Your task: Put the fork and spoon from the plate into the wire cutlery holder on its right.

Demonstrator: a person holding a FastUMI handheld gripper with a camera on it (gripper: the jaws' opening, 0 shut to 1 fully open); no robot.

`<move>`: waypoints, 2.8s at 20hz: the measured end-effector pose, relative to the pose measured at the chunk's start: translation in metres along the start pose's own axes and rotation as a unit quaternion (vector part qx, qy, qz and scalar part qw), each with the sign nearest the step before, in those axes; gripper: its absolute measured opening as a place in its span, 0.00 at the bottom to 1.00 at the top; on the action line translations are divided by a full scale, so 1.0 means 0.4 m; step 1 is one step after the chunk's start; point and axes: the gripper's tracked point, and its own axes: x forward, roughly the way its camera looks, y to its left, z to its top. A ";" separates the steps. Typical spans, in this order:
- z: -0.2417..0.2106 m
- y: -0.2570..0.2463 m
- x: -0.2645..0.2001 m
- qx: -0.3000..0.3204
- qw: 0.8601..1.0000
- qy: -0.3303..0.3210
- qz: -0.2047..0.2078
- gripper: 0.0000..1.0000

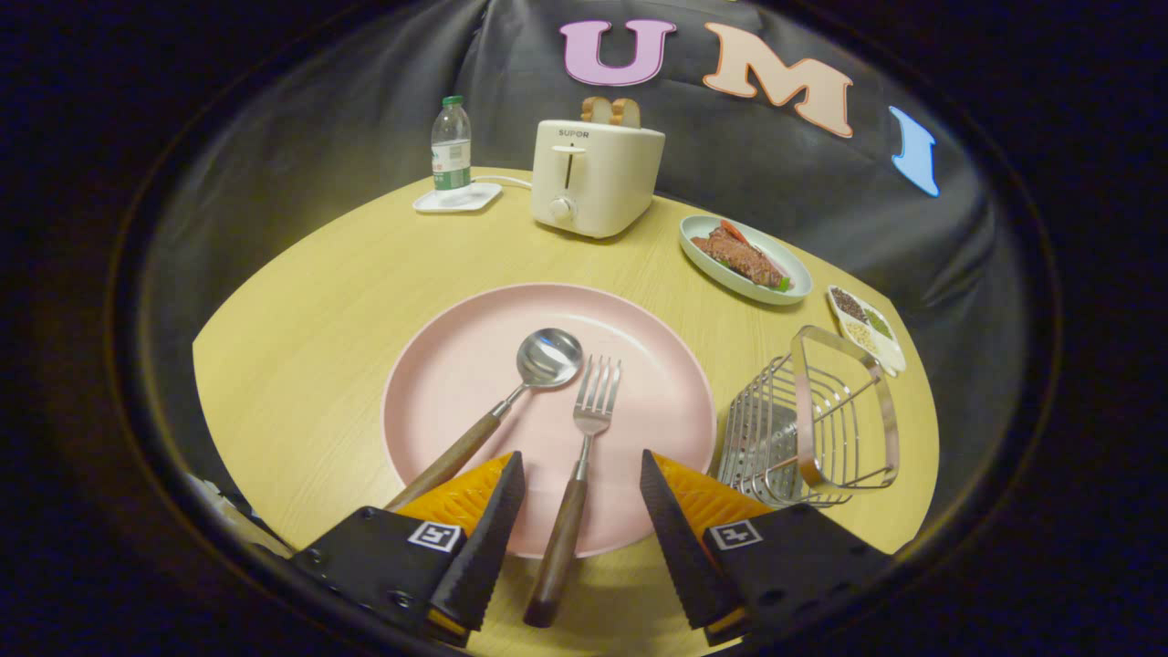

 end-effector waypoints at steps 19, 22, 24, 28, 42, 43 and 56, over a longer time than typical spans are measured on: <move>-0.011 0.006 0.003 0.018 1.000 0.012 -0.005 0.07; -0.013 -0.011 -0.001 0.001 1.000 0.020 -0.014 0.07; -0.004 -0.021 -0.009 0.006 1.000 0.027 -0.014 0.07; 0.029 -0.045 -0.039 0.002 1.000 0.031 -0.007 0.07; 0.138 -0.156 -0.177 -0.034 0.997 0.053 0.033 0.07; 0.139 -0.168 -0.183 -0.033 0.997 0.056 0.037 0.07; 0.098 -0.357 -0.237 -0.082 0.987 0.122 0.060 0.07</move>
